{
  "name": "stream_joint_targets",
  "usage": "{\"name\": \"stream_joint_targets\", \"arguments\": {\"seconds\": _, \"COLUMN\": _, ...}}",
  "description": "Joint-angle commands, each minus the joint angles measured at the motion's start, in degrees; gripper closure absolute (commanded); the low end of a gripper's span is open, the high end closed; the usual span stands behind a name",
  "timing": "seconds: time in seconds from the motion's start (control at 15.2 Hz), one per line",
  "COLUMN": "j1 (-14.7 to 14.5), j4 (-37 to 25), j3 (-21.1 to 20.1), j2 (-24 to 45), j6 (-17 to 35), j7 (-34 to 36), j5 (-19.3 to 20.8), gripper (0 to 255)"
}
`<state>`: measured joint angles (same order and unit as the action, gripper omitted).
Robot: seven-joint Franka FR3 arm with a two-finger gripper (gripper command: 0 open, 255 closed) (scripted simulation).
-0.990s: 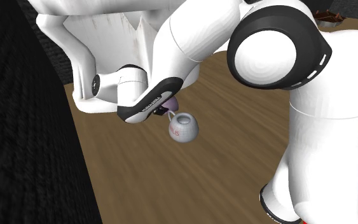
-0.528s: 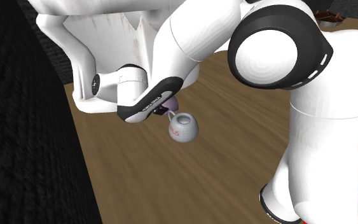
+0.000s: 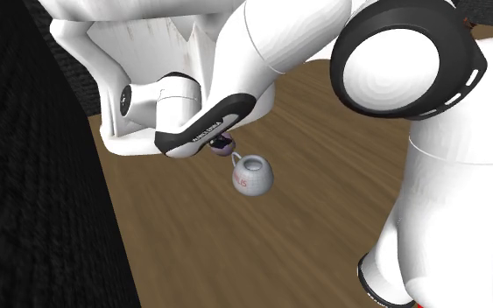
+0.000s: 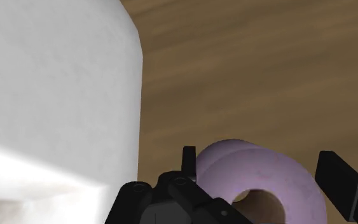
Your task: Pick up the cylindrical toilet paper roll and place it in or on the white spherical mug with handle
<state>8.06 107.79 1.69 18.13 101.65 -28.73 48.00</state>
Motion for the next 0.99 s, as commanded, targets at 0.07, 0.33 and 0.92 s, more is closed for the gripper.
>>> {"name": "stream_joint_targets", "arguments": {"seconds": 0.07, "j1": -0.1, "j4": -0.6, "j3": -0.1, "j2": -1.2, "j6": -1.4, "j7": -1.2, "j5": -0.3, "gripper": 255}}
{"name": "stream_joint_targets", "arguments": {"seconds": 0.33, "j1": -0.3, "j4": -1.6, "j3": -0.2, "j2": -2.6, "j6": -3.1, "j7": -2.9, "j5": -0.6, "gripper": 255}}
{"name": "stream_joint_targets", "arguments": {"seconds": 0.92, "j1": 17.5, "j4": -4.3, "j3": -2.2, "j2": 0.3, "j6": 17.3, "j7": -44.8, "j5": -30.8, "gripper": 0}}
